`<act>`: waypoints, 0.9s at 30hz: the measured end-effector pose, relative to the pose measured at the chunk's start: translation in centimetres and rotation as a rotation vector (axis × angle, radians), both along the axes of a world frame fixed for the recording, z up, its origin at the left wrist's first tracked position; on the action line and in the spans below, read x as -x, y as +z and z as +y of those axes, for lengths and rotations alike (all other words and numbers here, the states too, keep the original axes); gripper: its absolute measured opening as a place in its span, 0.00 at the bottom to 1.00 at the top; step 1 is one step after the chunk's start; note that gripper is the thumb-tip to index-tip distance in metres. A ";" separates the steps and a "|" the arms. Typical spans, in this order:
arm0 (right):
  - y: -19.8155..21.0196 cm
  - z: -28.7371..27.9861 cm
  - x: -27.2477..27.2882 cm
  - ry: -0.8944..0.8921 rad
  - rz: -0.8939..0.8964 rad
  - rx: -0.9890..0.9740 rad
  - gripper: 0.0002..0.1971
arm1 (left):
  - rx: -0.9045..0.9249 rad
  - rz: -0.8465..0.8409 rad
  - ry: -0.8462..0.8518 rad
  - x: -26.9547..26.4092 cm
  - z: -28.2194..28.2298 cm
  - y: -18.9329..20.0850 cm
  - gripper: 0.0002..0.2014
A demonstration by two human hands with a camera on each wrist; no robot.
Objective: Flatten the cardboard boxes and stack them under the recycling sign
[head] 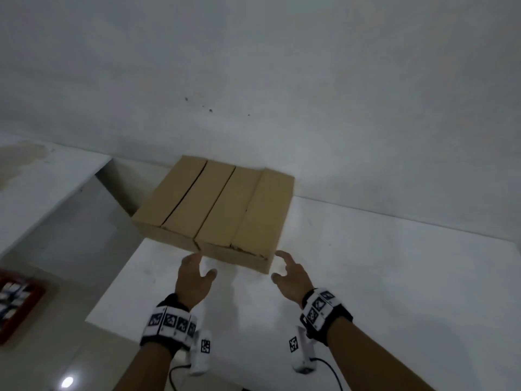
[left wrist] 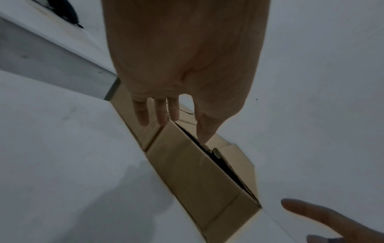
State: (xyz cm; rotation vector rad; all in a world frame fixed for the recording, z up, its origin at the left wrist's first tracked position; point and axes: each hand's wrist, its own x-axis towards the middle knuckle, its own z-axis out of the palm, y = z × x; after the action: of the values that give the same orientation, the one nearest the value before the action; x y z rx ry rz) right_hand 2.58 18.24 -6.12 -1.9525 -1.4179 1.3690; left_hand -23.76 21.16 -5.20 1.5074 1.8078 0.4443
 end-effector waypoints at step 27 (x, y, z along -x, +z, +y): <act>0.3 -2.0 -1.6 -0.070 -0.239 -0.017 0.45 | 0.080 0.011 -0.238 -2.5 3.1 -1.6 0.62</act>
State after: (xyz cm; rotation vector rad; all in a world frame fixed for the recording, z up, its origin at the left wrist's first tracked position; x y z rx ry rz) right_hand 4.21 16.29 -5.77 -2.1917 -1.4419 1.1193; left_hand -21.26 24.24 -6.81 1.6457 1.6091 0.2448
